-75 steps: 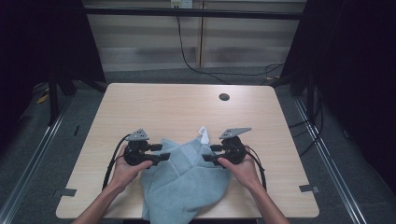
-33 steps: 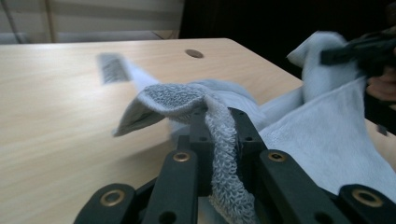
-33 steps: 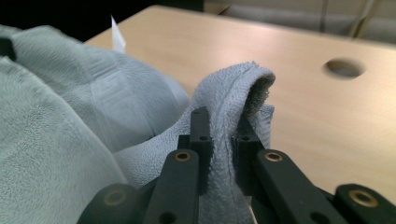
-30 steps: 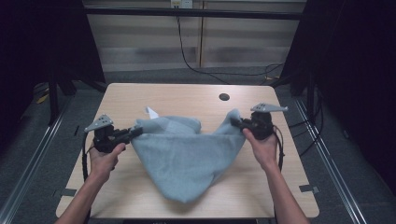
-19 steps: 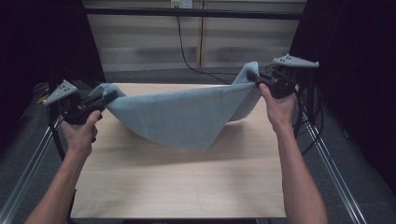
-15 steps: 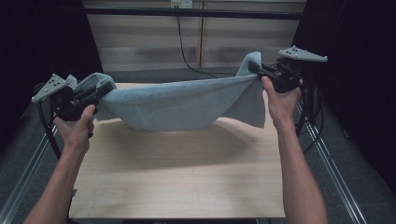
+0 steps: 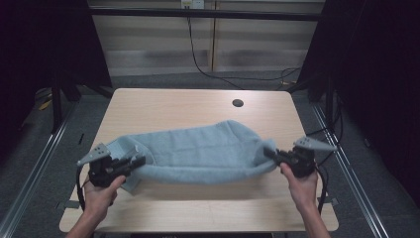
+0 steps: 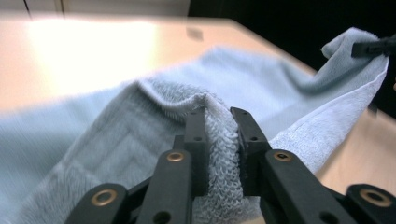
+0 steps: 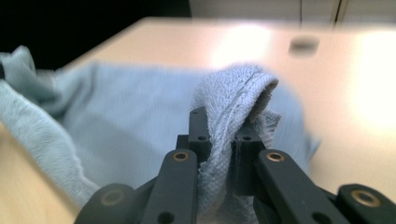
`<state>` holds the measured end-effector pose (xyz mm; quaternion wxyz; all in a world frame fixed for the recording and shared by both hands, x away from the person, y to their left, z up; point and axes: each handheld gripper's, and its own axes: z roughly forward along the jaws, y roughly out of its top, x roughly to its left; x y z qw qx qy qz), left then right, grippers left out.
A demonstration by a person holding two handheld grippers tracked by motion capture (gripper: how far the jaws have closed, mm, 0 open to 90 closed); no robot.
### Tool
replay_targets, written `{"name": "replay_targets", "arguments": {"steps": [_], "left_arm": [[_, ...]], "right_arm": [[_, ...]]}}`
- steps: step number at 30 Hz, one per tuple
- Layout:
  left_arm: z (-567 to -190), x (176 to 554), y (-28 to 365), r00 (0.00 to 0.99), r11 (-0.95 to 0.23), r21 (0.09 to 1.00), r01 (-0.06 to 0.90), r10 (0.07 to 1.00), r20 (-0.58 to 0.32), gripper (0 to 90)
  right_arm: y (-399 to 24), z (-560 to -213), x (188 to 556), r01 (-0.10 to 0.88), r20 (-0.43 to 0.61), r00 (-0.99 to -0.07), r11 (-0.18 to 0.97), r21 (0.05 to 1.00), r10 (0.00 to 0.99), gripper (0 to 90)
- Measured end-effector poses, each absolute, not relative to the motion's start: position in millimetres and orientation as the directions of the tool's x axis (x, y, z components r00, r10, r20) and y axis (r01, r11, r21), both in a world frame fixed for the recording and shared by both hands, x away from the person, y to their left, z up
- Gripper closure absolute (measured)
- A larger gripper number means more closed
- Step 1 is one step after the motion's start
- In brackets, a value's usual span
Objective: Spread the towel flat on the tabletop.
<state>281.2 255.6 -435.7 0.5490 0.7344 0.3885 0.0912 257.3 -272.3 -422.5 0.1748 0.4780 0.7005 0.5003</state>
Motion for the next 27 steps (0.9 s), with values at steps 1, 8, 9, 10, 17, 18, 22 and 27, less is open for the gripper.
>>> {"name": "replay_targets", "arguments": {"steps": [1,8,9,10,17,18,22,27], "left_arm": [[-447,272,254,0.689,-0.127,0.86,0.495,0.66,-0.299,76.9],[-441,253,256,0.731,-0.12,0.877,0.464,0.612,-0.303,61.6],[-441,253,256,0.731,-0.12,0.877,0.464,0.612,-0.303,59.6],[-438,252,258,0.733,-0.114,0.882,0.457,0.609,-0.301,58.4],[-427,271,261,0.717,-0.088,0.893,0.441,0.633,-0.291,55.9],[-428,277,259,0.714,-0.087,0.89,0.447,0.635,-0.297,57.1],[-431,297,245,0.731,-0.121,0.892,0.435,0.625,-0.272,59.8],[-454,320,232,0.723,-0.211,0.852,0.479,0.646,-0.246,68.3]], "right_arm": [[-272,-433,250,0.507,0.235,-0.481,0.05,0.86,0.845,81.3],[-264,-471,216,0.61,0.253,-0.505,0.133,0.781,0.825,65.7],[-264,-473,212,0.61,0.259,-0.506,0.129,0.781,0.823,62.5],[-266,-473,209,0.607,0.261,-0.506,0.124,0.785,0.822,59.5],[-276,-448,198,0.561,0.255,-0.503,0.087,0.823,0.826,46.3],[-280,-440,199,0.539,0.246,-0.502,0.078,0.839,0.829,45.1],[-285,-430,209,0.512,0.243,-0.496,0.054,0.857,0.834,44.6],[-293,-421,240,0.492,0.237,-0.471,0.03,0.87,0.85,48.3]]}}
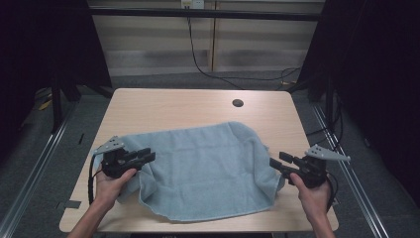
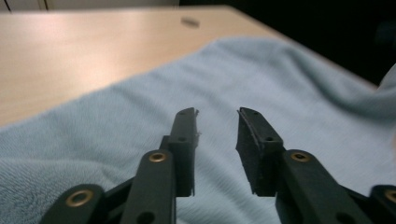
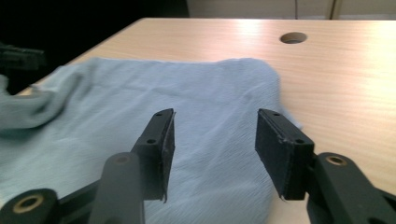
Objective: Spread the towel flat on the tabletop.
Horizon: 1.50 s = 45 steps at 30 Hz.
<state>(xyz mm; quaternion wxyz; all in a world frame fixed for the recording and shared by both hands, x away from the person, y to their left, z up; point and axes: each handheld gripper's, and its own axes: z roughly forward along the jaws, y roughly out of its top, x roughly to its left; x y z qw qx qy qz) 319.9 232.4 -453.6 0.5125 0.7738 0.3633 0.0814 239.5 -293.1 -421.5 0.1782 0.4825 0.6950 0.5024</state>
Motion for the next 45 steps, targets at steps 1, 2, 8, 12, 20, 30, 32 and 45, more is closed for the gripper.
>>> {"name": "replay_targets", "arguments": {"steps": [1,2,8,12,20,30,32,45], "left_arm": [[-460,322,231,0.721,-0.228,0.839,0.493,0.647,-0.248,69.6],[-469,323,229,0.72,-0.251,0.819,0.516,0.646,-0.256,70.6],[-503,316,219,0.747,-0.399,0.715,0.573,0.613,-0.256,69.7],[-501,313,218,0.752,-0.411,0.71,0.572,0.609,-0.254,68.7],[-500,307,211,0.774,-0.433,0.71,0.556,0.582,-0.251,67.5],[-468,299,211,0.782,-0.344,0.798,0.495,0.576,-0.236,61.5],[-460,301,211,0.788,-0.324,0.815,0.481,0.567,-0.239,60.6],[-498,318,206,0.762,-0.43,0.714,0.553,0.609,-0.223,61.4]], "right_arm": [[-293,-424,249,0.503,0.234,-0.462,0.036,0.863,0.856,49.4],[-293,-427,256,0.515,0.237,-0.461,0.04,0.857,0.855,49.9],[-288,-466,292,0.613,0.251,-0.424,0.072,0.787,0.87,45.8],[-285,-480,305,0.656,0.23,-0.424,0.122,0.745,0.876,42.8],[-262,-463,300,0.566,0.2,-0.516,0.156,0.81,0.833,84.3],[-178,-475,299,0.515,0.194,-0.694,0.29,0.807,0.694,82.8],[-149,-494,299,0.524,0.175,-0.738,0.39,0.757,0.652,79.9],[-198,-444,282,0.475,0.188,-0.671,0.221,0.852,0.717,54.4]]}}
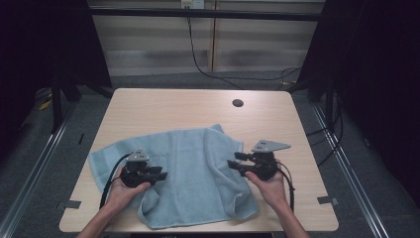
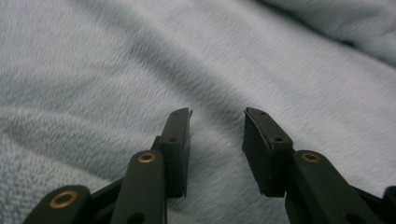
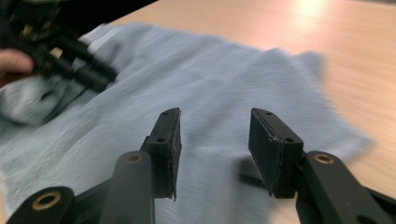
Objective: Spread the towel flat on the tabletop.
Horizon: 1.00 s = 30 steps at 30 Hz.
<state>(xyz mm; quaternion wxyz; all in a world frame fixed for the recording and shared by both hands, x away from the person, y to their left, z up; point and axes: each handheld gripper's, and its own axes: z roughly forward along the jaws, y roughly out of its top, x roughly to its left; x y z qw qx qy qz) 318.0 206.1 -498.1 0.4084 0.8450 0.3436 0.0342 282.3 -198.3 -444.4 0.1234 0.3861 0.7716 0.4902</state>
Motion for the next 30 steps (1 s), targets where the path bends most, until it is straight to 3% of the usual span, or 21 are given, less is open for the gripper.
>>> {"name": "replay_targets", "arguments": {"steps": [4,9,10,11,13,16,19,30], "left_arm": [[-501,318,207,0.762,-0.434,0.711,0.553,0.61,-0.22,61.3],[-502,318,207,0.764,-0.431,0.716,0.549,0.606,-0.221,61.3],[-502,318,207,0.765,-0.431,0.717,0.547,0.606,-0.219,61.3],[-502,317,207,0.765,-0.433,0.718,0.545,0.607,-0.214,61.4],[-502,316,208,0.767,-0.438,0.72,0.538,0.609,-0.203,61.6],[-501,314,211,0.766,-0.444,0.717,0.538,0.612,-0.195,62.2],[-502,311,218,0.754,-0.428,0.718,0.549,0.624,-0.204,62.4],[-501,295,233,0.734,-0.409,0.711,0.572,0.641,-0.222,62.5]], "right_arm": [[-220,-452,281,0.518,0.216,-0.637,0.204,0.83,0.74,52.9],[-205,-473,282,0.572,0.237,-0.671,0.287,0.769,0.703,54.2],[-201,-476,284,0.577,0.243,-0.675,0.294,0.762,0.696,61.4],[-197,-478,284,0.575,0.238,-0.683,0.309,0.757,0.69,74.0],[-193,-479,286,0.562,0.201,-0.686,0.333,0.757,0.699,87.6],[-206,-467,290,0.549,0.19,-0.662,0.296,0.782,0.725,88.9],[-246,-445,298,0.531,0.174,-0.57,0.199,0.824,0.803,89.2],[-338,-407,315,0.499,0.132,-0.336,0.057,0.865,0.932,88.5]]}}
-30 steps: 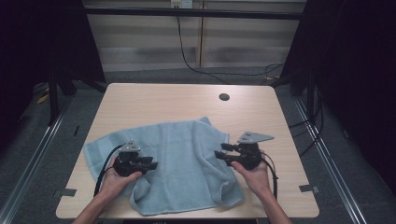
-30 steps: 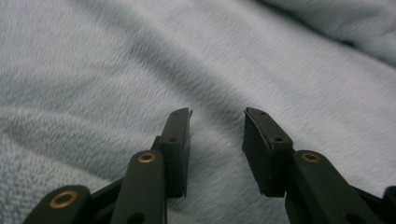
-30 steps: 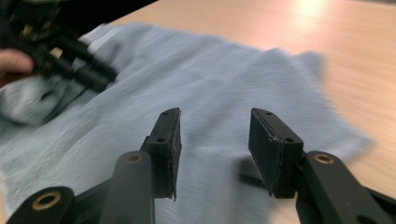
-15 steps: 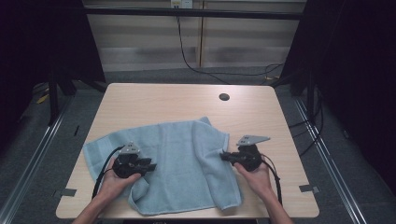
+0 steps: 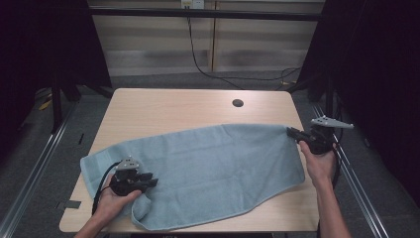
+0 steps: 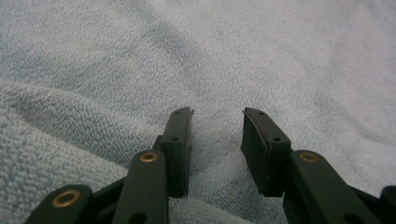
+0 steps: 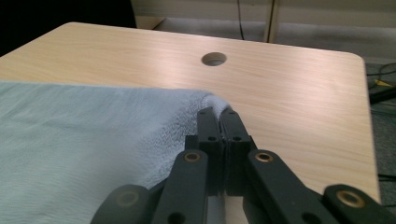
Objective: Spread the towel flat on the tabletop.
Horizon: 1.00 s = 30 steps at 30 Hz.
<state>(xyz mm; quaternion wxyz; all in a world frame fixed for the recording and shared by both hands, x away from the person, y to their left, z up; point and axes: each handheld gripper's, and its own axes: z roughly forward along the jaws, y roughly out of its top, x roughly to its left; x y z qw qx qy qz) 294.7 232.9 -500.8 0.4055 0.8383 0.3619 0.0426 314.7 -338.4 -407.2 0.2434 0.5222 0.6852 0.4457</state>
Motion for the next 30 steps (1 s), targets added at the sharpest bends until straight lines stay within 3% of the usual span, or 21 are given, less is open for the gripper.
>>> {"name": "replay_targets", "arguments": {"steps": [3,6,13,19,25,30], "left_arm": [[-501,290,237,0.735,-0.401,0.713,0.576,0.636,-0.236,62.5],[-501,288,240,0.73,-0.396,0.705,0.588,0.636,-0.251,62.4],[-487,292,237,0.749,-0.376,0.73,0.571,0.602,-0.275,60.4],[-469,311,240,0.756,-0.351,0.766,0.538,0.603,-0.254,60.0],[-475,334,249,0.72,-0.344,0.753,0.561,0.651,-0.239,62.1],[-492,336,248,0.721,-0.415,0.703,0.578,0.663,-0.202,66.4]], "right_arm": [[-340,-415,321,0.559,0.078,-0.305,0.112,0.821,0.949,81.7],[-340,-426,319,0.569,0.071,-0.254,0.09,0.817,0.965,67.2],[-315,-439,307,0.588,0.087,-0.352,0.148,0.795,0.932,64.1],[-273,-460,276,0.601,0.133,-0.476,0.211,0.771,0.869,63.7],[-235,-474,241,0.618,0.212,-0.563,0.235,0.751,0.799,60.1],[-206,-494,228,0.641,0.174,-0.61,0.352,0.682,0.773,54.7]]}}
